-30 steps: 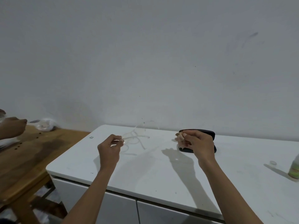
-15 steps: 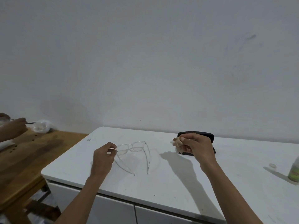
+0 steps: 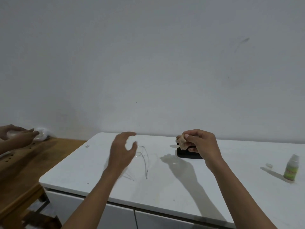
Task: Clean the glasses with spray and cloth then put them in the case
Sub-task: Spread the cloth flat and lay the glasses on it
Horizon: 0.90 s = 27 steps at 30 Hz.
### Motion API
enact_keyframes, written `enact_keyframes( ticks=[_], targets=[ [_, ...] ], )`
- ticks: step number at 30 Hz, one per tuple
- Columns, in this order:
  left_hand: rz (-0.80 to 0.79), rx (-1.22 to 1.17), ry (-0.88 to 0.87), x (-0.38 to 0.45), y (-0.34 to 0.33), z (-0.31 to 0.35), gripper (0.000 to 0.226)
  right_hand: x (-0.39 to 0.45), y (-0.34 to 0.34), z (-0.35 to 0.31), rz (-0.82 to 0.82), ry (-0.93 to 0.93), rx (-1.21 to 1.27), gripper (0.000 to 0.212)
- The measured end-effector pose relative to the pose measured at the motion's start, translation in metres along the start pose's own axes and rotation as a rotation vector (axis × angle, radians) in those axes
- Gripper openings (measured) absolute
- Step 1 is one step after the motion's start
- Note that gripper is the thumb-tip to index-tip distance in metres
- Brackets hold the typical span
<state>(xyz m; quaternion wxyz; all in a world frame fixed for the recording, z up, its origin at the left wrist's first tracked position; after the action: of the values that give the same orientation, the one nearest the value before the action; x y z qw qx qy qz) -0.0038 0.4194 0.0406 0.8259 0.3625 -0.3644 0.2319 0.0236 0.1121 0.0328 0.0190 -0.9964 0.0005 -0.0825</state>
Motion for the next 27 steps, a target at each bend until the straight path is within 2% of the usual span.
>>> enact_keyframes(
  ticks=[2, 5, 8, 12, 17, 20, 22, 24, 27],
  targets=[
    [-0.152, -0.204, 0.092, 0.013, -0.038, 0.038, 0.014, -0.001, 0.007, -0.008, 0.017, 0.008, -0.012, 0.010],
    [-0.429, -0.414, 0.202, 0.015, -0.102, 0.094, 0.023, -0.004, 0.023, -0.017, 0.063, 0.027, -0.026, 0.010],
    [-0.533, -0.557, 0.226, 0.013, -0.136, 0.133, 0.021, -0.007, 0.041, -0.018, 0.071, 0.051, -0.079, 0.012],
    [-0.516, -0.512, 0.240, 0.015, -0.150, 0.147, 0.004, -0.012, 0.067, -0.013, 0.066, 0.048, -0.171, 0.026],
    [-0.541, -0.582, 0.404, 0.017, -0.152, 0.155, 0.005, -0.021, 0.096, -0.013, 0.081, -0.038, -0.690, 0.053],
    [-0.552, -0.629, 0.489, 0.019, -0.153, 0.159, 0.006, -0.021, 0.108, -0.029, 0.161, 0.009, -0.893, 0.049],
    [-0.550, -0.637, 0.511, 0.021, -0.151, 0.163, 0.004, -0.021, 0.104, -0.044, 0.165, 0.115, -0.832, 0.040],
    [-0.556, -0.683, 0.547, 0.021, -0.151, 0.168, 0.002, -0.021, 0.092, -0.055, 0.103, 0.196, -0.654, 0.030],
    [-0.569, -0.730, 0.617, 0.018, -0.151, 0.171, 0.011, -0.021, 0.074, -0.059, 0.029, 0.220, -0.485, 0.020]
  ],
)
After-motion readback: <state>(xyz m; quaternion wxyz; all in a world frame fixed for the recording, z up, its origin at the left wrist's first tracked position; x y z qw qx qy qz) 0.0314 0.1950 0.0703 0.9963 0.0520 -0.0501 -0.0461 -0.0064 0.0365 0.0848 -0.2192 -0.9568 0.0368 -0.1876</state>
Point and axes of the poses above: each hand's wrist, its own x-axis towards the middle knuckle, its own y-axis out of the back of the hand, z = x × y, the point moved 10 cm from there along x, towards the middle knuckle, and after that the axes turned 1 degree about -y, right-handed, at the moved point
